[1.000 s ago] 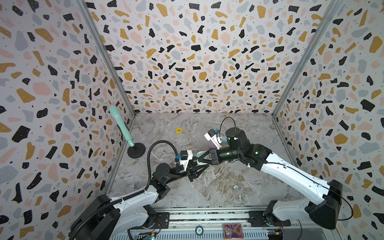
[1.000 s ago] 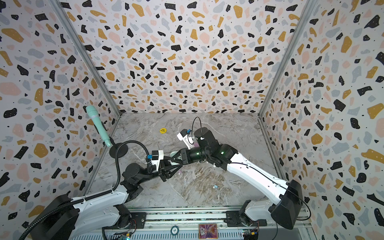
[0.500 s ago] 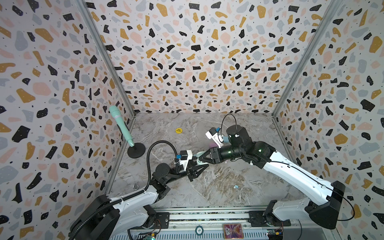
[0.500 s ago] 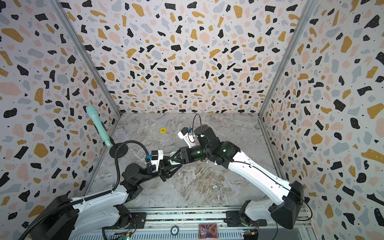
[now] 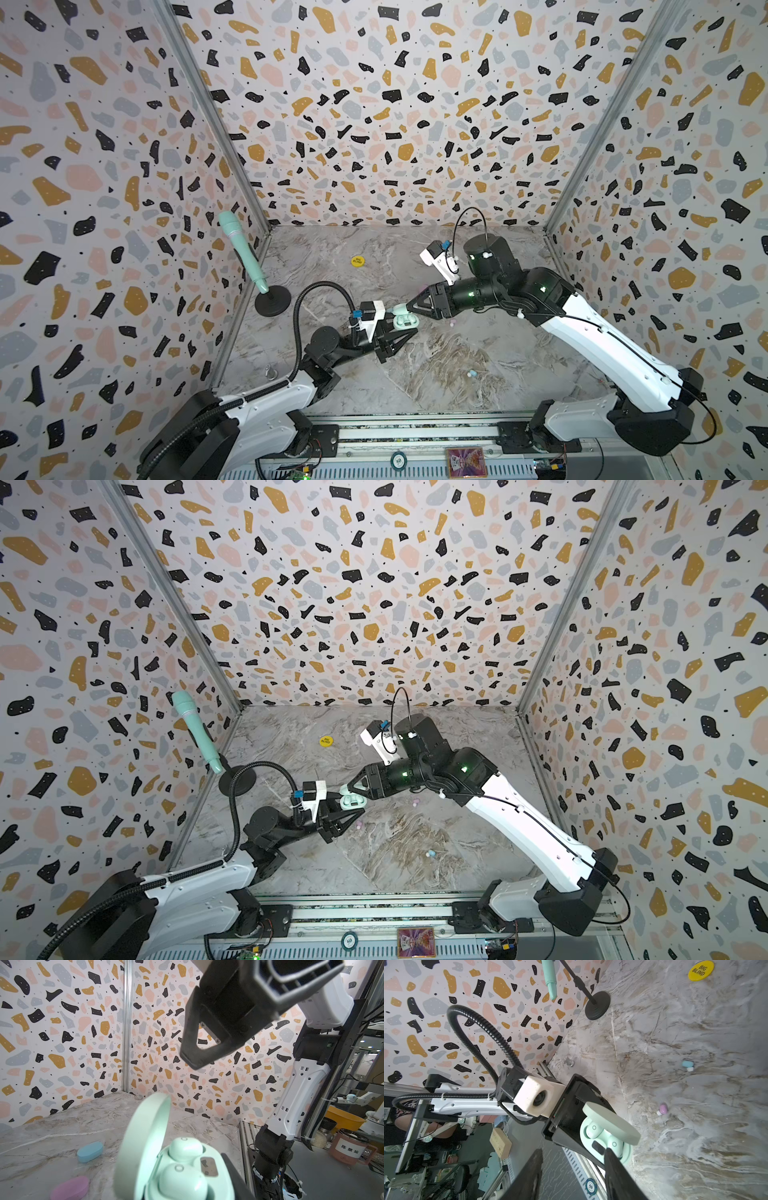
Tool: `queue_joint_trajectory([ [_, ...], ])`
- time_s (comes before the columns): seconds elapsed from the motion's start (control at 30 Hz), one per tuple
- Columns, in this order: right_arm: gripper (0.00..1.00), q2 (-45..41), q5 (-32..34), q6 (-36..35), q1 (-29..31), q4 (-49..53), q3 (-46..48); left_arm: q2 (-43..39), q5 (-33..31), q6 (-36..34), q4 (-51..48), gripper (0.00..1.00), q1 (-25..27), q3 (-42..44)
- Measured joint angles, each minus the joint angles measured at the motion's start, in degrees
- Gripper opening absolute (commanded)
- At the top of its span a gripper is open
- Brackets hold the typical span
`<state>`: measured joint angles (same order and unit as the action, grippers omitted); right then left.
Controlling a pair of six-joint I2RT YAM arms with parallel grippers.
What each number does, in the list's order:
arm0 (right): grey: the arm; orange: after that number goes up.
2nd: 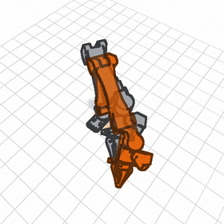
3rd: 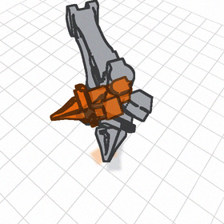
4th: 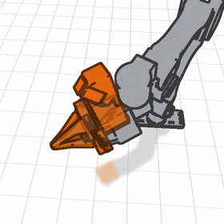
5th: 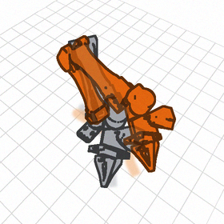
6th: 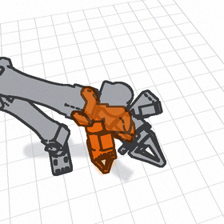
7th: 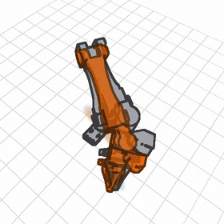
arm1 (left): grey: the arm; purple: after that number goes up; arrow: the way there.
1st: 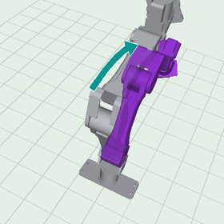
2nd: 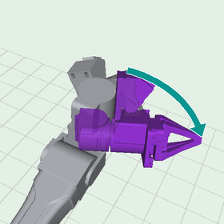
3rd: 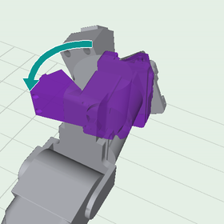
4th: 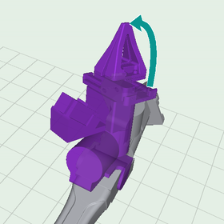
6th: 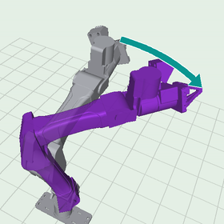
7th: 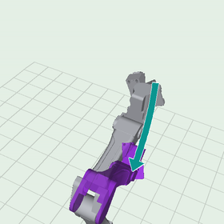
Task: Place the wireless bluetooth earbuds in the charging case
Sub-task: 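Lower the mint earbud into the empty case slot and open the right gripper, then raise the right gripper and move it over the case lid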
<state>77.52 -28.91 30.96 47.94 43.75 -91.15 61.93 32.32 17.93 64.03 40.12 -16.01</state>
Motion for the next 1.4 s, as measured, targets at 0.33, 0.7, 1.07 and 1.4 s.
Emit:
queue_joint_trajectory([
  [0.33, 0.34, 10.97, 5.57, -1.68, -0.33, 3.52, -7.72, 0.0, 0.0, -0.2, 0.02, 0.14, 0.0, 0.0],
  [0.7, 0.32, 10.71, 7.37, -2.08, 1.53, 6.14, -7.37, 0.0, 0.0, -0.42, -0.07, 0.14, 0.0, 0.0],
  [1.07, 0.34, 6.29, 8.87, -1.25, 5.03, 7.17, -2.36, 0.0, 0.02, -0.76, -1.31, 0.14, 0.0, 0.0],
  [1.4, 0.34, 8.35, 12.72, -1.77, 6.62, 9.73, -3.06, 0.0, 0.15, -0.81, -4.72, 0.14, 0.0, 0.0],
])
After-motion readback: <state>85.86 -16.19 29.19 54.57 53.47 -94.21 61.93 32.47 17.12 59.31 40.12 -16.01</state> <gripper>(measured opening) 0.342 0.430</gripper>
